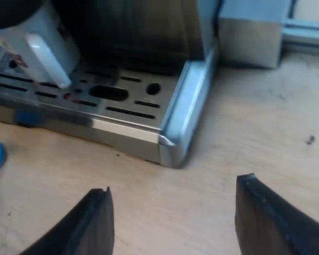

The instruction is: Remove mug from coffee machine

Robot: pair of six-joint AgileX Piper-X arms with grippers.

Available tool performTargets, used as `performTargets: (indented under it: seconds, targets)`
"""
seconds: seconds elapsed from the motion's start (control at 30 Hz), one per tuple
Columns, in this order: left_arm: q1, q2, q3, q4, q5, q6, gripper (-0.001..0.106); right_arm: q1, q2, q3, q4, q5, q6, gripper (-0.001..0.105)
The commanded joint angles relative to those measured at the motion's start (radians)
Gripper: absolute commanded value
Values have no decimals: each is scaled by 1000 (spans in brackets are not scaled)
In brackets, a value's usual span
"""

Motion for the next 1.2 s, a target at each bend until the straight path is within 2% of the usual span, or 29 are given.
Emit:
performTargets:
  seconds: [0.03, 0.07, 0.23, 0.4, 0.57, 0.6, 0.73, 0.87, 0.9, 1.1, 1.2]
  targets:
    - [-5, 3, 6, -42, 11, 6, 80, 22, 5, -11, -33, -12, -20, 52]
    - [-5, 40, 67, -150, 56, 6, 80, 105, 39, -11, -112, -12, -20, 52]
    - [-5, 47, 139, -205, 102, 6, 80, 211, 79, 8, -203, 6, -20, 52]
    - [-5, 49, 209, -258, 117, 6, 80, 338, 102, 66, -318, 122, -20, 52]
    - [-5, 48, 237, -279, 117, 6, 80, 425, 102, 123, -429, 205, -7, 52]
    - [-5, 48, 247, -287, 117, 6, 80, 472, 102, 162, -494, 236, -5, 52]
    - [-5, 48, 281, -316, 117, 6, 80, 535, 102, 225, -582, 268, -5, 52]
    - [-5, 49, 298, -317, 113, 6, 80, 585, 104, 279, -662, 294, 25, 52]
    - [-5, 49, 298, -317, 113, 6, 80, 599, 105, 299, -686, 329, 25, 52]
    - [-5, 49, 298, -300, 108, 6, 80, 607, 105, 341, -692, 424, 25, 52]
    - [-5, 49, 298, -300, 108, 6, 80, 607, 105, 352, -692, 424, 25, 53]
